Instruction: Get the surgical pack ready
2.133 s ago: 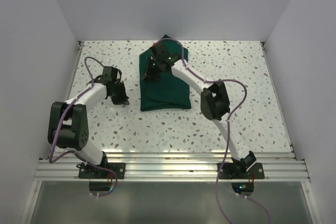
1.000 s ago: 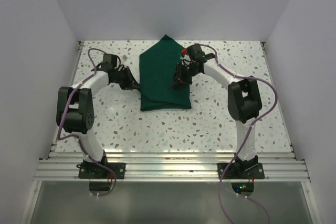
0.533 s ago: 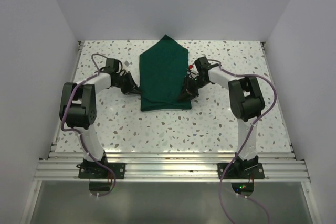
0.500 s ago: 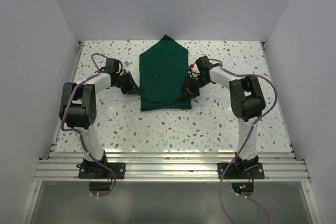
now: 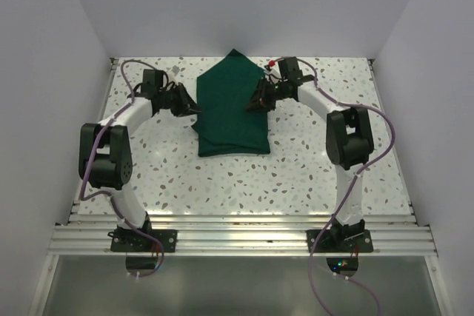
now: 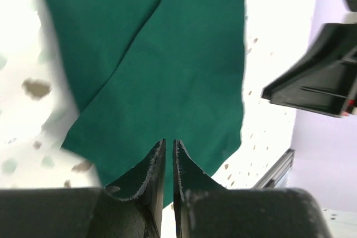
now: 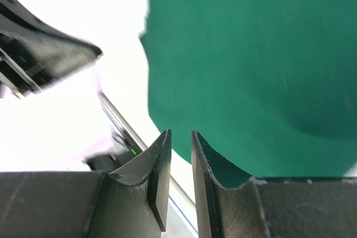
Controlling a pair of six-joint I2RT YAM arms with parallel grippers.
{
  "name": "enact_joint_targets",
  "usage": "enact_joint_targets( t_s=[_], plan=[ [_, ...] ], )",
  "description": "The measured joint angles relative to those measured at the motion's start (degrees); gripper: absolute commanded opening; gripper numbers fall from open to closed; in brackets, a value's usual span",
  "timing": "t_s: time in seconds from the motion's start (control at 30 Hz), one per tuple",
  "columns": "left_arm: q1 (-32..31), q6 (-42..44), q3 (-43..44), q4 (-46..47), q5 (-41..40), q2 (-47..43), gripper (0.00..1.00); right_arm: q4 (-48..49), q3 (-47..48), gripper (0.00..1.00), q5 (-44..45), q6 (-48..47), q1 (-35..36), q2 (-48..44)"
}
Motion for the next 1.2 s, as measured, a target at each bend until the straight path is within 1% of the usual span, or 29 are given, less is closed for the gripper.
enact_joint_targets(
  t_s=[0.1,0.2,0.3,0.43,0.57,0.63,0.8,0.83,0.93,1.0,1.03,1.07,1.17,1.2],
  plan=[
    [0.00,-2.49,1.31,5.53,1.57,1.88,0.13,6.49,3.26,0.26,-1.18,4.42,-0.15,3.41],
    [0.00,-4.83,1.90,11.78,3.19,6.08,0.13,13.31,5.99,0.26,-1.92,8.26,-0.57,8.41],
    [-0.04,-7.48,2.01,18.34,5.33,12.44,0.13,20.26,6.05,0.26,-2.71,12.57,-1.27,12.74],
    [-0.07,-8.92,3.65,22.12,7.04,19.67,0.12,29.68,6.05,0.27,-3.93,18.18,-2.47,18.40],
    [-0.07,-9.33,10.27,23.61,7.96,25.62,0.12,35.39,6.27,0.26,-3.93,21.68,-3.52,22.64],
    [-0.04,-9.64,14.05,24.92,8.24,28.04,0.12,36.76,7.93,0.26,-4.46,23.23,-3.96,24.57],
    [0.09,-12.41,20.83,29.86,8.74,33.33,0.15,37.48,19.32,0.28,-2.32,24.96,-4.94,30.86],
    [0.15,-13.16,22.01,30.77,8.85,34.51,0.16,38.01,22.47,0.28,-1.70,25.62,-5.33,32.87],
    [0.57,-15.47,26.71,32.59,9.18,38.99,0.19,38.34,27.98,0.29,-0.50,28.17,-6.49,36.89],
    [1.16,-17.44,30.60,33.40,9.90,42.62,0.24,38.38,31.45,0.29,0.72,29.70,-7.02,38.77],
    [1.46,-18.64,33.27,33.81,11.08,44.41,0.27,38.66,33.16,0.29,1.68,30.21,-7.30,39.78],
    [1.68,-19.82,35.71,34.49,11.56,45.97,0.32,38.88,34.64,0.30,2.51,30.99,-7.54,40.63],
    [2.54,-21.84,41.75,35.69,11.76,49.20,0.42,39.19,37.90,0.33,5.49,31.82,-8.35,42.27],
    [2.78,-22.29,42.66,35.93,11.74,49.48,0.43,39.12,38.10,0.34,6.36,31.93,-8.72,42.32]
  ],
)
